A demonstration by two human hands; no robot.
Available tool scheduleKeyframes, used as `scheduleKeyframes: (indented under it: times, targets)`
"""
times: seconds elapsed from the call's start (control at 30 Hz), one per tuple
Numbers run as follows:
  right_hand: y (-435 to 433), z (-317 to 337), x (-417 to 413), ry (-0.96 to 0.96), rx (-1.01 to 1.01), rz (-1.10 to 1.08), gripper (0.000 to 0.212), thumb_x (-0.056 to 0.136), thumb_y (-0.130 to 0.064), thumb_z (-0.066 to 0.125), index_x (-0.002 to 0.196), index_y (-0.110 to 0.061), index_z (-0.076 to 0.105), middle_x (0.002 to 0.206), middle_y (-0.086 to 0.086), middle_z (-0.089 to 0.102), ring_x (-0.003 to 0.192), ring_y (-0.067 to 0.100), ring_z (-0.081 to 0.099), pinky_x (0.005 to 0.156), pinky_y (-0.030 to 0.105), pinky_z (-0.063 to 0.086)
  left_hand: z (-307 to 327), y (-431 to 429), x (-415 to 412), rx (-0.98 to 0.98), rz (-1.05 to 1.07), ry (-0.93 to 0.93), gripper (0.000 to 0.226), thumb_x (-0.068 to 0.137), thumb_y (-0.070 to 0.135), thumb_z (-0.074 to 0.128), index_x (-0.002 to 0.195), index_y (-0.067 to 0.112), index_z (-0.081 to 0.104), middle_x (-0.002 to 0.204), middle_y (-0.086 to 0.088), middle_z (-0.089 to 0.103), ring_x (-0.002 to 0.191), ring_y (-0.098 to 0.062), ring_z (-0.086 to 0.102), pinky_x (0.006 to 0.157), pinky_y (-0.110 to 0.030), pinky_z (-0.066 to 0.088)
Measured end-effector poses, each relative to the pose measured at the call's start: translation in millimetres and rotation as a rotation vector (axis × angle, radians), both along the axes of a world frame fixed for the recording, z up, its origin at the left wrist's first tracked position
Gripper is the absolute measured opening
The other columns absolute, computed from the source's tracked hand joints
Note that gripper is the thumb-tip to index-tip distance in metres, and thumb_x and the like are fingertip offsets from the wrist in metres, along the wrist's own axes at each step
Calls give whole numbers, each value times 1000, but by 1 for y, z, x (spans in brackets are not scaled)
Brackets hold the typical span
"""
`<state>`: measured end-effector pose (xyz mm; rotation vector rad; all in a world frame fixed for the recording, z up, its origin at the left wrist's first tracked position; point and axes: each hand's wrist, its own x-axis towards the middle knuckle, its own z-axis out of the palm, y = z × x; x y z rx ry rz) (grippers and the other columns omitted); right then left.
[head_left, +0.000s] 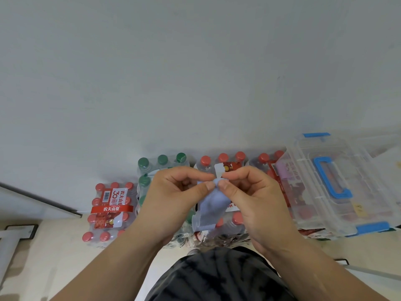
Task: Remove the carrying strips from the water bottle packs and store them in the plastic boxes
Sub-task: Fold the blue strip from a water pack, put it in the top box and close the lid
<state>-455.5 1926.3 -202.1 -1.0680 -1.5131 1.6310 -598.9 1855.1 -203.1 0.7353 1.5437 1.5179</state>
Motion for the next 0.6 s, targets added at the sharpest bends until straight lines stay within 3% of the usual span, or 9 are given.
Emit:
scheduleKeyframes:
  times: [0.17,0.3,0.37,0.47,0.6]
  targets:
    - [3,0,2,14,-48,-19,8,86,-7,74,88,-15,74,81,16,74,79,32,72,69,28,61,2,4,3,12,15,15,17,78,1,77,77,17,81,77,-15,75,71,-22,66,70,-34,56]
    - [6,-1,2,17,-44,-7,15,86,-3,74,80,-16,74,81,5,77,75,14,72,68,22,56,1,5,4,-4,10,13,23,80,-6,74,84,16,79,73,-8,75,67,-12,68,65,-25,57]
    - [7,-1,3,29,-49,-8,17,86,0,73,78,-16,73,81,3,76,75,11,71,68,20,55,-1,6,5,-32,5,2,23,82,-5,72,89,16,79,78,-15,75,73,-22,70,70,-41,59]
    - [8,-1,6,11,-53,-2,17,87,0,72,80,-16,73,82,4,76,77,13,71,69,25,58,-2,7,6,-38,-15,17,21,85,-2,72,89,17,80,88,-34,68,78,-52,63,77,-68,50]
    - [11,-1,7,-6,-96,-7,11,90,-13,71,82,-19,76,86,8,76,79,18,70,72,33,59,0,8,6,-35,7,31,26,81,-6,73,85,19,80,88,-33,68,87,-56,59,81,-67,50]
